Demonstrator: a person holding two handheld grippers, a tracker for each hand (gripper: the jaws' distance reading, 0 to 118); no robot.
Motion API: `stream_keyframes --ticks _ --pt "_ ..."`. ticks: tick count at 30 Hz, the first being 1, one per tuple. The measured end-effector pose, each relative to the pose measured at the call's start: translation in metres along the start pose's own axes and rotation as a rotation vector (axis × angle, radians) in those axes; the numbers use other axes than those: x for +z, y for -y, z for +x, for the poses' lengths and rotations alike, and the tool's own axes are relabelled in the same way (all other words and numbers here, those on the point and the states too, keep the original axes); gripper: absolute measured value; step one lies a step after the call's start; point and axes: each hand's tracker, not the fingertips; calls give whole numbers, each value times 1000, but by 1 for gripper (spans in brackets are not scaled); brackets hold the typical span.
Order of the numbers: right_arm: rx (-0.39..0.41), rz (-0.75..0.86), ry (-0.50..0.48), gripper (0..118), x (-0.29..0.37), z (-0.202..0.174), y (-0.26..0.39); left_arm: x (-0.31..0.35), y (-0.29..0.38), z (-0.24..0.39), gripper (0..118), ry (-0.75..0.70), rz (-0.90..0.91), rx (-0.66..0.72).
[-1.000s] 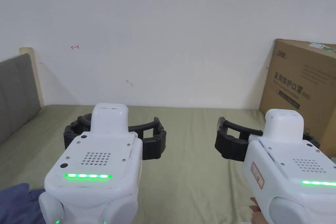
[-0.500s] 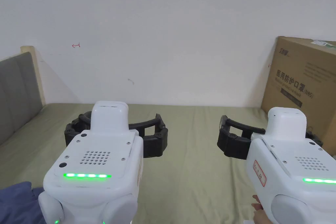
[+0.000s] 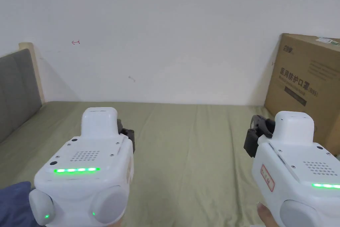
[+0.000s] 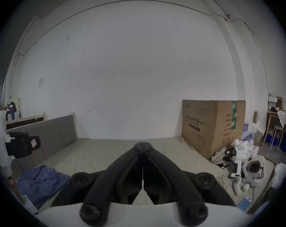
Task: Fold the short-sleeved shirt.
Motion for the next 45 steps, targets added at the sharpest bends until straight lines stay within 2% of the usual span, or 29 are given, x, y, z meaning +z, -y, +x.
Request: stream_keyframes --ticks 4,8,15,18,20,23,24,27,30,31,32,33,34,35,39,43,44,45 --pt "29 7 14 1 -3 -14 9 -1 5 -27 0 -25 -42 18" --pt "20 -27 -126 1 -20 -68 19 20 10 -85 0 -130 -61 25" --pt "43 -103 -468 1 -29 -216 40 100 11 -206 0 -492 9 -30" --pt "34 -140 -571 1 -29 -252 45 114 14 -232 0 -535 0 -4" --pt "55 -160 -590 1 -32 -266 50 113 20 -245 0 -538 -22 20" --pt "88 -211 -600 1 -40 -279 60 91 37 -267 0 -466 -174 37" --pt "98 -244 -610 1 -44 -280 66 76 44 -279 0 -428 -279 59" --pt "131 -324 -611 1 -56 -283 81 24 75 -315 0 -314 -598 197" --pt "139 -366 -606 1 -68 -281 96 -18 107 -342 0 -286 -747 286" --pt "140 -377 -601 1 -72 -279 100 -30 115 -348 5 -306 -764 278" --pt "138 -392 -595 1 -75 -277 105 -44 125 -354 23 -330 -797 256" --pt "137 -408 -589 1 -80 -275 110 -58 134 -361 57 -350 -819 247" --pt "136 -421 -584 1 -84 -274 113 -70 144 -370 103 -360 -842 256" --pt "138 -435 -576 1 -88 -272 117 -84 157 -378 116 -352 -883 273" --pt "143 -473 -550 1 -104 -266 132 -121 193 -395 114 -369 -936 289" --pt "139 -516 -534 1 -115 -262 146 -150 231 -400 114 -386 -1043 223" --pt "142 -526 -529 1 -116 -262 150 -156 246 -402 116 -387 -1085 216" --pt "143 -534 -527 1 -118 -262 153 -155 251 -402 118 -397 -1054 200"
